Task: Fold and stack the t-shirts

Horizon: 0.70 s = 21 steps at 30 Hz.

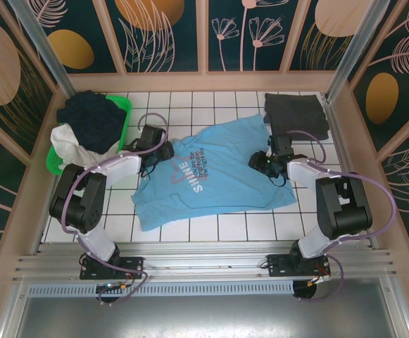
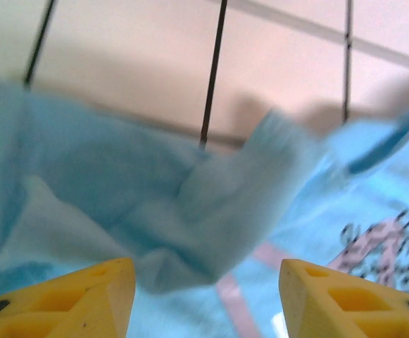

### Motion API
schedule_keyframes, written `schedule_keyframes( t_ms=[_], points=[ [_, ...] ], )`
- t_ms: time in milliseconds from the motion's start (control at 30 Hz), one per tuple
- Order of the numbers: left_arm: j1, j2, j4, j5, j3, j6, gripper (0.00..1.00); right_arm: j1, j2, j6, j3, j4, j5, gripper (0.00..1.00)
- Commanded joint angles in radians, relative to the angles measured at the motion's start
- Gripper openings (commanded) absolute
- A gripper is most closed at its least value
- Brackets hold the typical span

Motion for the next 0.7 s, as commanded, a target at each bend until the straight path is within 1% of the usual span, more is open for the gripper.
schedule_keyframes(
  t_ms=[0, 100, 200, 267, 367, 500, 567, 667],
  points=[
    [0.004, 0.048, -0.068, -0.1, 0.107, 0.048, 0.57, 0.006, 0.027, -0.02, 0.031, 0.019, -0.024, 0.44],
    [0.004, 0.115, -0.091, -0.115, 0.187, 0.07, 0.58, 0.006, 0.042, -0.024, 0.032, 0.03, -0.03, 0.44],
    [0.004, 0.197, -0.114, -0.077, 0.258, 0.083, 0.57, 0.007, 0.057, -0.03, 0.036, 0.033, -0.03, 0.44],
    [0.003, 0.241, -0.129, -0.025, 0.289, 0.088, 0.56, 0.007, 0.062, -0.032, 0.038, 0.036, -0.033, 0.44],
    [-0.002, 0.26, -0.093, 0.068, 0.272, 0.073, 0.51, 0.006, 0.069, -0.036, 0.039, 0.043, -0.04, 0.44],
    [-0.027, 0.249, -0.081, 0.088, 0.235, 0.072, 0.52, 0.005, 0.082, -0.043, 0.044, 0.044, -0.048, 0.44],
    [-0.027, 0.253, -0.083, 0.105, 0.228, 0.073, 0.48, 0.006, 0.088, -0.043, 0.045, 0.049, -0.052, 0.44],
    [-0.028, 0.258, -0.082, 0.117, 0.227, 0.083, 0.35, 0.006, 0.092, -0.042, 0.044, 0.054, -0.059, 0.44]
  ],
)
